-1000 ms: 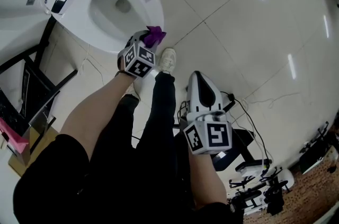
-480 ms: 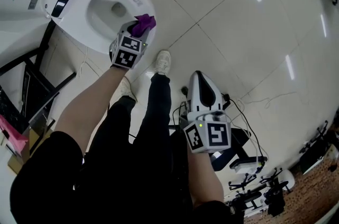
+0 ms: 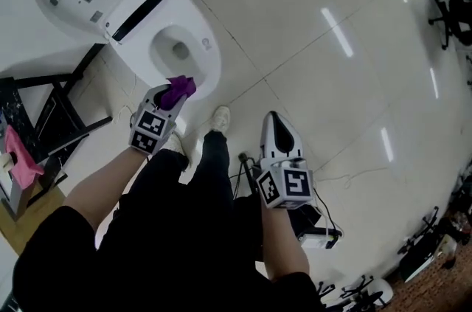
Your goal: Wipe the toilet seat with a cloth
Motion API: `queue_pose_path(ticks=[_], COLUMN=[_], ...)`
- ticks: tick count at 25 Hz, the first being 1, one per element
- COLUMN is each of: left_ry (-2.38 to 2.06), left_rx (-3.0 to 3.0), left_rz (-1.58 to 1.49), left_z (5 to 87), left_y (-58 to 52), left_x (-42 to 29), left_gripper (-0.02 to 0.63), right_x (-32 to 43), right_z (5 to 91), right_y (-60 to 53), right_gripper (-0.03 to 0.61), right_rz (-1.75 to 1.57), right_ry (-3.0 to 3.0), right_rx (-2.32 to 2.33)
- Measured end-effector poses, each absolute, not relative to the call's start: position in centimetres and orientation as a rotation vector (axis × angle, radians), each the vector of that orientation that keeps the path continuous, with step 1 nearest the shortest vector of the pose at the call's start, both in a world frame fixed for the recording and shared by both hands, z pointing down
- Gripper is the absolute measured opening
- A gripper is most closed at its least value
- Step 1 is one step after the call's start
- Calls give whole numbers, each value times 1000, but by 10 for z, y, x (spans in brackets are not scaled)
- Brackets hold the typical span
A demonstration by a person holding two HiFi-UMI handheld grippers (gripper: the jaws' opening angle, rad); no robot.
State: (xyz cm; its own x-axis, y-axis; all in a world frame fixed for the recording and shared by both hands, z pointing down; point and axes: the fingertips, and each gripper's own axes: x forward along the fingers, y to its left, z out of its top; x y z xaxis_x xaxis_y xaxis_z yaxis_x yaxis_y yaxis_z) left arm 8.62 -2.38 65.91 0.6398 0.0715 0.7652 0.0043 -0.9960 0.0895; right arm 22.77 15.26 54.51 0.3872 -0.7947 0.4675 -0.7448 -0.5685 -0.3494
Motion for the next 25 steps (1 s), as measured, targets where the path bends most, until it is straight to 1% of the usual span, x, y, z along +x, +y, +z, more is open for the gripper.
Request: queue_pose_path(ticks=[6,11,16,19,22,25], left_ry=[4,-203,-518,-747,-932,-1066], left_rx=[2844,2963,2943,2881,2822,2753], left_rz=[1064,811,717,673,640,590], left_z=[529,442,407,395,384,376], left_y=[-35,-69,-92,-96,-89,-71], left_x=[40,-11,-75,-99,-97,-69], left_gripper=[100,100,100,100,100,100], right_x=[196,167,152,157,169,186], right_z=[457,395,358,339,324,320], right_y=[104,54,10,-18,-32,-28], right_gripper=[18,21,21,23,23,23], right_rz=[-838,-675,-534,-467,-419,-419], right_ry=[1695,1944,2180,2347,2478,2596], right_rx=[-2548,-2527,-2420,-2299,-2164,-2031])
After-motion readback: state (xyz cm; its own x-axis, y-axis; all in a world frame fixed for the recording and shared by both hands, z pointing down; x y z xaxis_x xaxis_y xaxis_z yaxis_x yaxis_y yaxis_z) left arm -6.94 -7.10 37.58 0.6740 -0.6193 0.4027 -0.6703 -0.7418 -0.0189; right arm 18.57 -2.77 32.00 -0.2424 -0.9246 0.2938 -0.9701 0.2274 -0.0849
